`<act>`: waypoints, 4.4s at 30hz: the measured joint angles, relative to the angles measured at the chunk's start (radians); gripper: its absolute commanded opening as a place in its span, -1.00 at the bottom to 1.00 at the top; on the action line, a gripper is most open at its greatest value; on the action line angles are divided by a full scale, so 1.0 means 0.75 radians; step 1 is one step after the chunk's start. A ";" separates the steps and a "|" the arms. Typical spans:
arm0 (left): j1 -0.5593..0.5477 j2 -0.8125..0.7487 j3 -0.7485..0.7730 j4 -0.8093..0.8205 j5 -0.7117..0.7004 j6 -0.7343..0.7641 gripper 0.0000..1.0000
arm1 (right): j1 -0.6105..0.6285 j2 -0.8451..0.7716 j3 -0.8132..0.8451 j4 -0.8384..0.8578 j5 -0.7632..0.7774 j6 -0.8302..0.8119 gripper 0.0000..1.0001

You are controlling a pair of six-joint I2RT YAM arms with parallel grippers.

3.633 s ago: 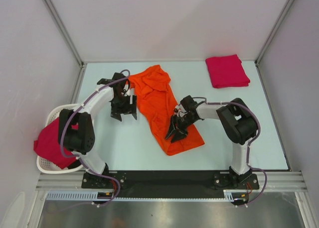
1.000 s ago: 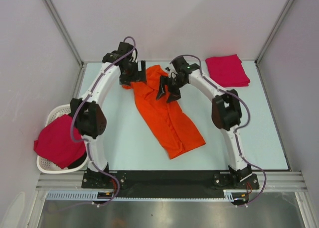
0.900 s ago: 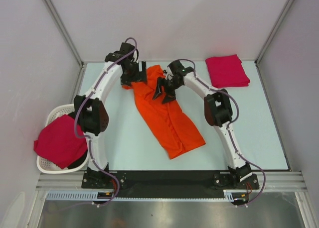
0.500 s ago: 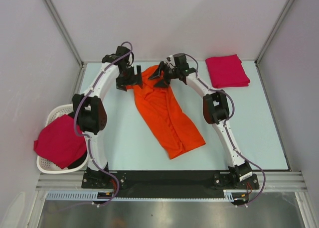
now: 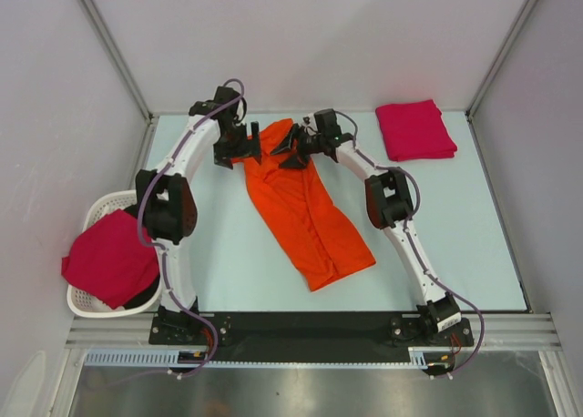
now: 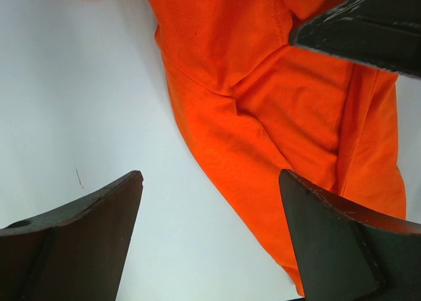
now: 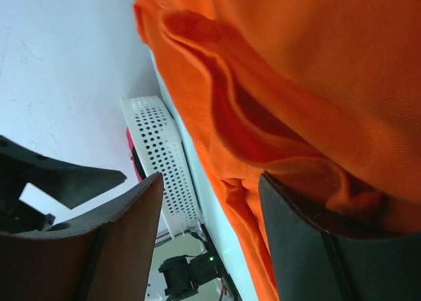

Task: Fold and stack the t-shirts
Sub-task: Rotate the tshirt 90 degrees

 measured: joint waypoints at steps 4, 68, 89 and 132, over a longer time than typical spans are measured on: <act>0.000 0.003 -0.005 0.000 -0.001 0.001 0.82 | 0.017 0.010 0.000 -0.085 0.008 -0.046 0.28; -0.033 -0.163 -0.266 0.090 0.011 0.010 0.73 | 0.072 -0.173 -0.235 -0.128 0.514 -0.291 -1.00; -0.036 -0.141 -0.081 0.092 -0.004 -0.004 0.44 | 0.036 -0.357 -0.376 -0.274 0.464 -0.464 -0.73; -0.341 -0.175 -0.504 0.140 -0.068 0.006 -1.00 | 0.086 -0.685 -0.616 -0.913 0.874 -1.021 -1.00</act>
